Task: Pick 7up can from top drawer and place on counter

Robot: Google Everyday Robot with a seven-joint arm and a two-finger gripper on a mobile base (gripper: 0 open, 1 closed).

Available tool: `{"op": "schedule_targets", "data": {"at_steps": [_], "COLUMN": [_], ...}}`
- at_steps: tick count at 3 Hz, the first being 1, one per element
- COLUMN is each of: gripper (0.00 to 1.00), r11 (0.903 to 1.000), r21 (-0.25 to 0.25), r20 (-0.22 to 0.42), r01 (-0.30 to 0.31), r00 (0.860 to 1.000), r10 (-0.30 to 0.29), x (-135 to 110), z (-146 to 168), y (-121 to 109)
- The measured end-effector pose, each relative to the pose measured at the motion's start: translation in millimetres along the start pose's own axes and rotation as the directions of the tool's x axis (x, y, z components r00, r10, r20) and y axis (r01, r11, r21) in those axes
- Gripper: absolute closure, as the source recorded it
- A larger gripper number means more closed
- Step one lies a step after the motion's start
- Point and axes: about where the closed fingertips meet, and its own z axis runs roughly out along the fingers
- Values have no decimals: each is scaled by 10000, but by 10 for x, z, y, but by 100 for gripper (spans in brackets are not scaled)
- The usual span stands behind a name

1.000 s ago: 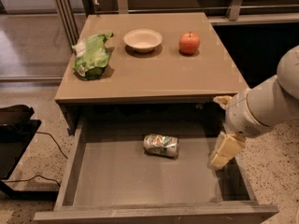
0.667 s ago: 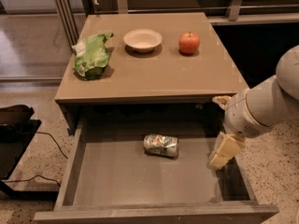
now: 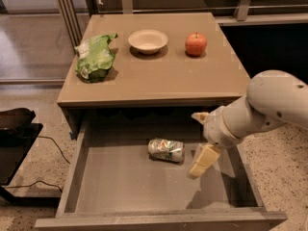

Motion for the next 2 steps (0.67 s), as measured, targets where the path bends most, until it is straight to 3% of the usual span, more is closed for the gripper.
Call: {"op": "schedule_targets", "data": {"at_steps": [1,2], "gripper": [0,0], "r11": [9987,9978], "r21": [-492,-532], "r20": [861,1863], "r01": [-166,-390], "r00": [9961,9813], "r10": [208,483], "x": [-34,-25], "z": [473,826], "y": [-2,9]}}
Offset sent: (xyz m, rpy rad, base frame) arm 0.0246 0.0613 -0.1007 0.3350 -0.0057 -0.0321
